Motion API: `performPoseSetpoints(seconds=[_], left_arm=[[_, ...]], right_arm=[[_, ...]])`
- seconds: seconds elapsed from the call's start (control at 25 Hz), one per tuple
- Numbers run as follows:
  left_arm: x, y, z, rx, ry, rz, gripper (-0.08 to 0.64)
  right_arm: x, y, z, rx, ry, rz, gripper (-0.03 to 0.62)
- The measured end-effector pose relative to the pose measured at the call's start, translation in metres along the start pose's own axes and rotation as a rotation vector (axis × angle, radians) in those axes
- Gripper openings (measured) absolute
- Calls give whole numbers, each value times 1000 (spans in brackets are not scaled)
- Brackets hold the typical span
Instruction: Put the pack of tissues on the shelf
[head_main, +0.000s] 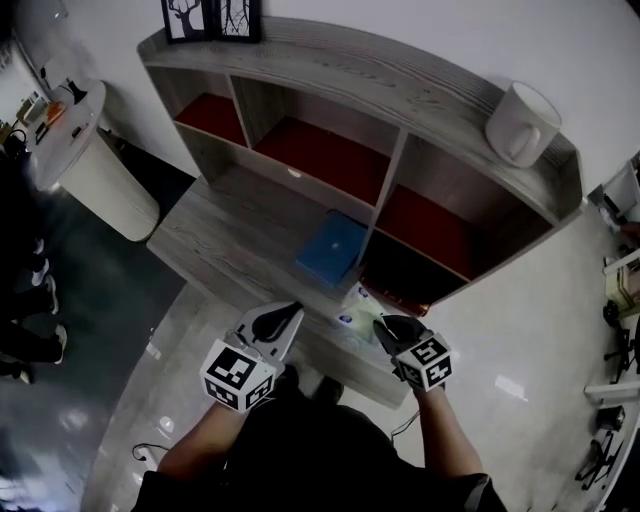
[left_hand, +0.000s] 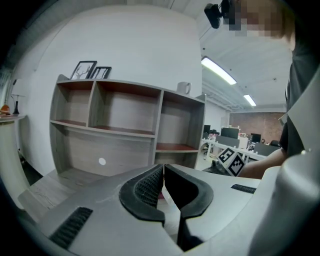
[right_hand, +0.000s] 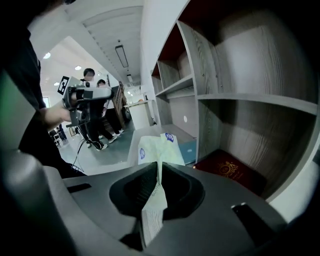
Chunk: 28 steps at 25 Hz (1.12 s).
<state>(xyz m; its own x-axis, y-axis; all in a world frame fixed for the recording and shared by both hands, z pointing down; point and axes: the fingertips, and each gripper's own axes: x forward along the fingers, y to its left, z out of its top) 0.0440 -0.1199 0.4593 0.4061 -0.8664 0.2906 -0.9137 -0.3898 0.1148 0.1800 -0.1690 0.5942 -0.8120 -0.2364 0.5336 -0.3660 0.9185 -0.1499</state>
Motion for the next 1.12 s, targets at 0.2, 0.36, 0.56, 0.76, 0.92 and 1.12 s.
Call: performPoseSetpoints(seconds=[0.2, 0.36, 0.56, 0.76, 0.92, 1.12], left_arm=[[1, -3, 8, 16, -9, -5, 21], [0, 11, 11, 33, -4, -11, 21], [-2, 48, 20, 46, -14, -39, 21], [-14, 103, 35, 68, -23, -81, 21], [-24, 154, 42, 85, -21, -119, 21], [-37, 210, 46, 104, -17, -173, 21]], right_arm=[[-12, 7, 23, -21, -34, 7, 34], [-12, 17, 47, -41, -55, 20, 34], [6, 25, 82, -35, -83, 8, 34], [44, 33, 124, -36, -110, -45, 34], [81, 43, 158, -17, -124, -88, 34], [123, 64, 200, 8, -146, -139, 34]])
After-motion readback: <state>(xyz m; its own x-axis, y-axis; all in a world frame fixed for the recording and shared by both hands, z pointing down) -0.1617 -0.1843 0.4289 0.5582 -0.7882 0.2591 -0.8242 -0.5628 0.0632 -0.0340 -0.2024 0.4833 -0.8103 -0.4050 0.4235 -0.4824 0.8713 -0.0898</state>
